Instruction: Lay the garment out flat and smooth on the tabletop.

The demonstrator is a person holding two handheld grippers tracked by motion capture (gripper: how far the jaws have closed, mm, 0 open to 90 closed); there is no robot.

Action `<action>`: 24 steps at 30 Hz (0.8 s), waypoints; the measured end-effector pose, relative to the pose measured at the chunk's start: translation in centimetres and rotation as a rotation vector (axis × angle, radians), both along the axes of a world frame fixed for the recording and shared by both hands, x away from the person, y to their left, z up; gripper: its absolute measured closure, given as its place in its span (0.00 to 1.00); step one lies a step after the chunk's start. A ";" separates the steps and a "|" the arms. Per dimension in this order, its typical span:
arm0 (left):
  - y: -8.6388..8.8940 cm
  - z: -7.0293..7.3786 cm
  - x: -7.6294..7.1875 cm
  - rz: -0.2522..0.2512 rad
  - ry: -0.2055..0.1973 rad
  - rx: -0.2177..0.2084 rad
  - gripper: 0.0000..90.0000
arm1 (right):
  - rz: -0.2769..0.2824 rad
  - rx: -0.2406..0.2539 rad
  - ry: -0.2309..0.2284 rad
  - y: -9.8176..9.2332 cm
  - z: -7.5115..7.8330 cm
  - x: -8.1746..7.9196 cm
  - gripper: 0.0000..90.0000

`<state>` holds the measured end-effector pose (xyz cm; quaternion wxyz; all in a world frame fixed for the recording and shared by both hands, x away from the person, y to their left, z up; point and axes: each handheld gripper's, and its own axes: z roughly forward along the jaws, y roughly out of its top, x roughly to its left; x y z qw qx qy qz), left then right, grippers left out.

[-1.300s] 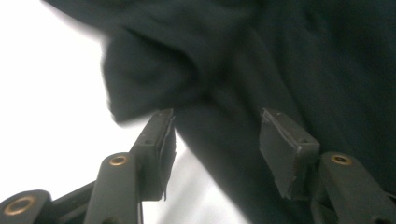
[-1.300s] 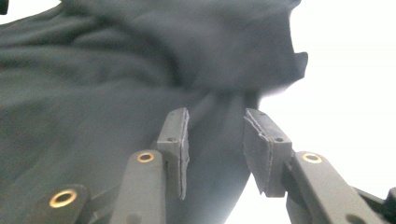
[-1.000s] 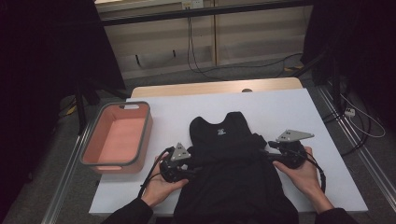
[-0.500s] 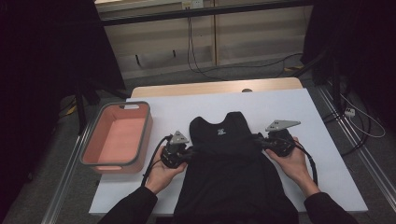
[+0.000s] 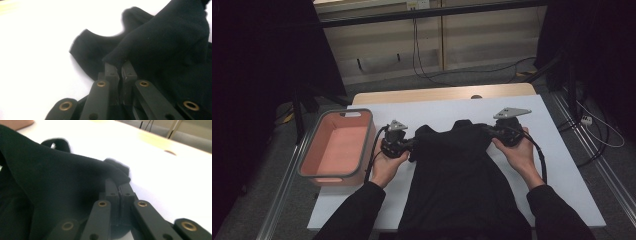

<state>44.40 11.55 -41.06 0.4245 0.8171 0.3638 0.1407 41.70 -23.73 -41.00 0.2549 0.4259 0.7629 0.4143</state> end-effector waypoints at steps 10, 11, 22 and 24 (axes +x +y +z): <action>0.2 -0.5 3.8 0.083 -0.037 -0.046 0.89 | -0.062 -0.019 -0.008 0.2 1.6 2.9 0.96; 0.2 -0.7 3.9 0.096 -0.034 -0.051 0.77 | -0.064 -0.015 0.001 0.2 1.3 3.1 0.90; 0.5 -0.5 2.3 0.056 -0.063 -0.010 0.45 | -0.084 0.055 0.021 -1.4 -0.4 0.7 0.65; 0.4 -0.5 1.4 0.041 -0.071 -0.011 0.40 | -0.076 0.063 0.031 -1.7 -1.0 -0.5 0.66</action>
